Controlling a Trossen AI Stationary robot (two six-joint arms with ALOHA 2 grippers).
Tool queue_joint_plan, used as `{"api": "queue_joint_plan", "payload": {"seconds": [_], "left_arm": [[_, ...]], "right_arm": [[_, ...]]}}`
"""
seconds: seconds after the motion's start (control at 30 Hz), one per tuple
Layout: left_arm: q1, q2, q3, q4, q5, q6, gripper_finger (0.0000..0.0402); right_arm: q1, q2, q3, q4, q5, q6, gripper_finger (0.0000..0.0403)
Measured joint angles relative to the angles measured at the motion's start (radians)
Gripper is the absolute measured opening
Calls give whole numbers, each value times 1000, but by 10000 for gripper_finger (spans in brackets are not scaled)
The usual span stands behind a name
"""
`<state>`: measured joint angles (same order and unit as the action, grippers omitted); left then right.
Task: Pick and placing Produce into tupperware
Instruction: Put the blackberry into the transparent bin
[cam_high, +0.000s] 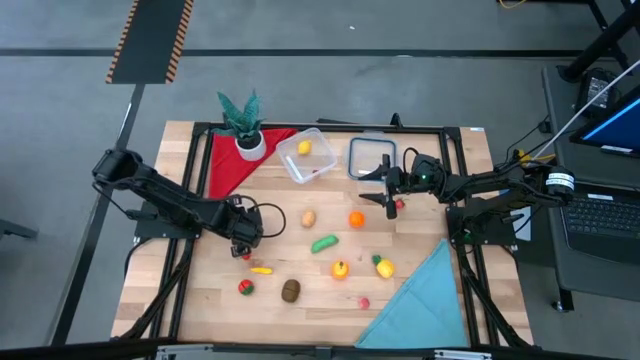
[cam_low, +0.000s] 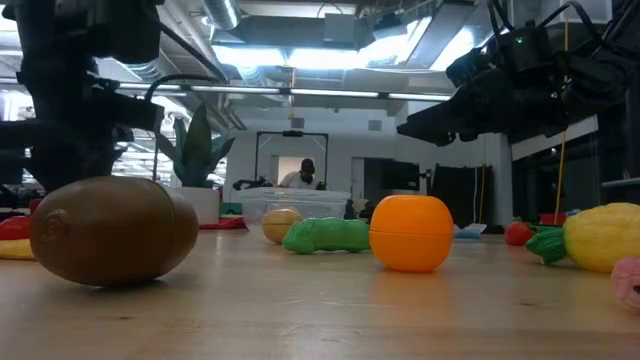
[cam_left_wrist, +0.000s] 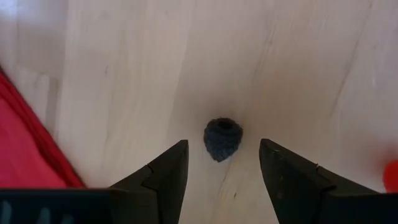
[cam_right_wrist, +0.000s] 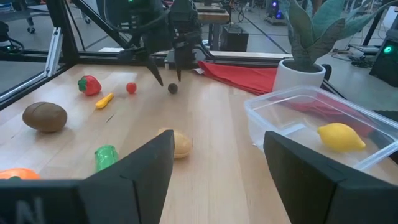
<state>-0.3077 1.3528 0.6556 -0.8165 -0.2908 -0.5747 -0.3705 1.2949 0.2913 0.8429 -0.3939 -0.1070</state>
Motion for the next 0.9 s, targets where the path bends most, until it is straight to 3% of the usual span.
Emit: {"api": "queue_joint_plan", "payload": {"seconds": [0.33, 0.9], "left_arm": [[0, 70, 0, 10, 24, -1, 188], [47, 59, -71, 118, 77, -26, 174]], "right_arm": [[43, 0, 0, 3, -1, -8, 250], [50, 0, 0, 3, 0, -8, 250]]}}
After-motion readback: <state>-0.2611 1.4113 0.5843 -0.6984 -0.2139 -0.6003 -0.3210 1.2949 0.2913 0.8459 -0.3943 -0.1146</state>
